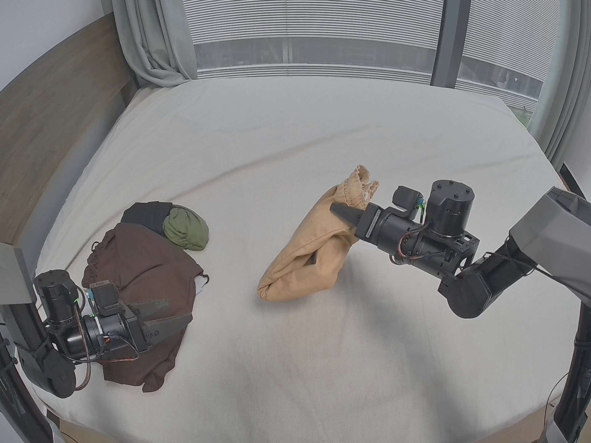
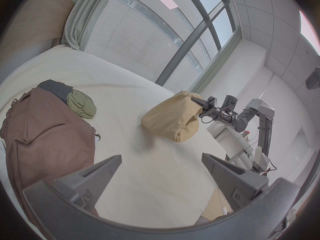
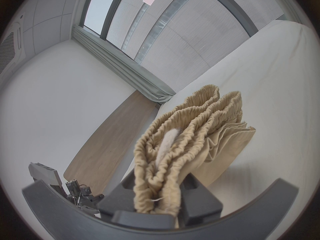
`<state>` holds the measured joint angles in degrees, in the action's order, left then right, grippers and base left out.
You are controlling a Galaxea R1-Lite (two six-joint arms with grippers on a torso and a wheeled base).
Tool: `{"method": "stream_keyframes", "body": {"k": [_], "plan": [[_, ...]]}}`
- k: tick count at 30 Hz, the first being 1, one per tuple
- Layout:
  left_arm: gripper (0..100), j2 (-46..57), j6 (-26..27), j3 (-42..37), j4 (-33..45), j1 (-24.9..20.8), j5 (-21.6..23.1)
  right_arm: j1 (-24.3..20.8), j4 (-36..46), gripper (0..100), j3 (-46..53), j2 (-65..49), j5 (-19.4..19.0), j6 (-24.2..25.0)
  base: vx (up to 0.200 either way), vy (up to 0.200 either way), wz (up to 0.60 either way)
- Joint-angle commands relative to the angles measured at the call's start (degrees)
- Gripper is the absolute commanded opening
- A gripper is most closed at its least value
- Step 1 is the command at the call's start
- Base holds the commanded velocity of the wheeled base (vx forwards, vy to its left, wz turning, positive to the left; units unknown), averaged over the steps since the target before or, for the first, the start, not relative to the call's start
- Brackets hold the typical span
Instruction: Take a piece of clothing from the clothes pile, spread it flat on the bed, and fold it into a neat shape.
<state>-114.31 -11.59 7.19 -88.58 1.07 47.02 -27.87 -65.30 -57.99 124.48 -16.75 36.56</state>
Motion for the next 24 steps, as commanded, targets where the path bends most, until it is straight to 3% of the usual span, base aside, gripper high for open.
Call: {"method": "stream_keyframes", "body": {"k": [1, 24], "plan": [[100, -0.1, 0.0, 0.1, 0.0, 0.1, 0.0, 0.1, 2.0, 0, -3.9, 0.1, 0.0, 0.0, 0.0, 0.0, 0.0], [100, 0.0, 0.0, 0.4, 0.0, 0.8, 0.9, 1.9, 21.4, 0, -33.8, 11.4, 0.0, 0.0, 0.0, 0.0, 0.0]]}}
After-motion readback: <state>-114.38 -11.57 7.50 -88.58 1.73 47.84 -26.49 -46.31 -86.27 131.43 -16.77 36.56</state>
